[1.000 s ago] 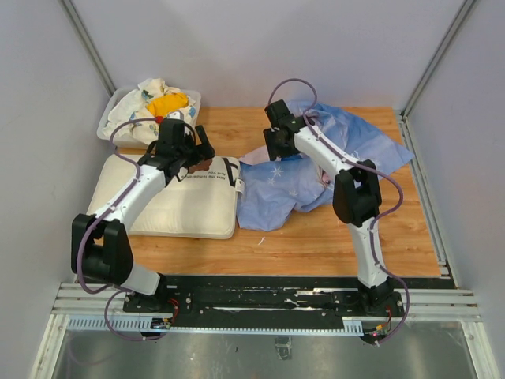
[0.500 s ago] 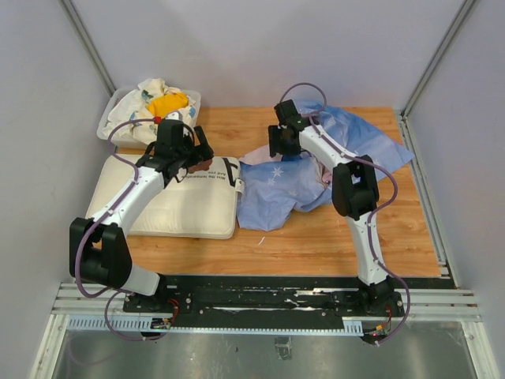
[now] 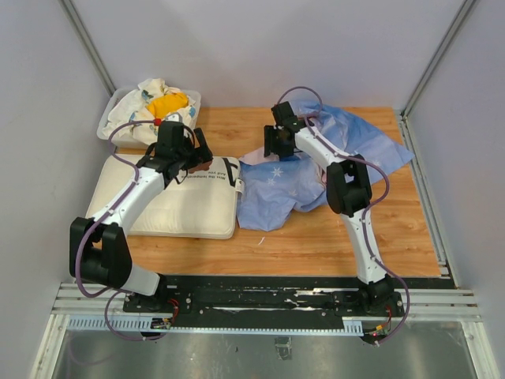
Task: Put the pillow into the pillowcase
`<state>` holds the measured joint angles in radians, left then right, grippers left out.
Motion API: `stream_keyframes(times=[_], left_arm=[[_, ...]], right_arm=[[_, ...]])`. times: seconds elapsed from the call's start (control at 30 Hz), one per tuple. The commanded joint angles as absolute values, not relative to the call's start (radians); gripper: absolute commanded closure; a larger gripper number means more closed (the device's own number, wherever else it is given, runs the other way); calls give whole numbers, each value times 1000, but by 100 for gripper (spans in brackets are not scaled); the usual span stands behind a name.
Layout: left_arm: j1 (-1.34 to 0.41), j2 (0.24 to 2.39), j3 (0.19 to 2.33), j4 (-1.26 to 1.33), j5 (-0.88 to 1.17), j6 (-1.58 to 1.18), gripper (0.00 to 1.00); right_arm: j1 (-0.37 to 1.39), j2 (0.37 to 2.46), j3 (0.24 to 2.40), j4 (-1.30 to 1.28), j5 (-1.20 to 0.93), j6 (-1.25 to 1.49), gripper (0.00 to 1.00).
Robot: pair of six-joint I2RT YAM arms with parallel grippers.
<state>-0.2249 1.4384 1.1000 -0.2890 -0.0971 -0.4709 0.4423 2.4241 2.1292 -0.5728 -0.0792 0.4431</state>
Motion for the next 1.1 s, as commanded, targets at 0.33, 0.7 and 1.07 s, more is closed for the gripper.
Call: stream_keyframes(times=[0.33,0.7,1.07], left_arm=[[-228,1407,1102,-287,-103,-462,0],[-228,1410,1138,-257,-59,-499,1],[-256,1443,1131,-118,138,-531,1]], right_arm=[[436,2310,2115,-590,-41,420,99],[367,2044,2369,-698,15,359,99],[354,1747,2239,-567,-48,302,99]])
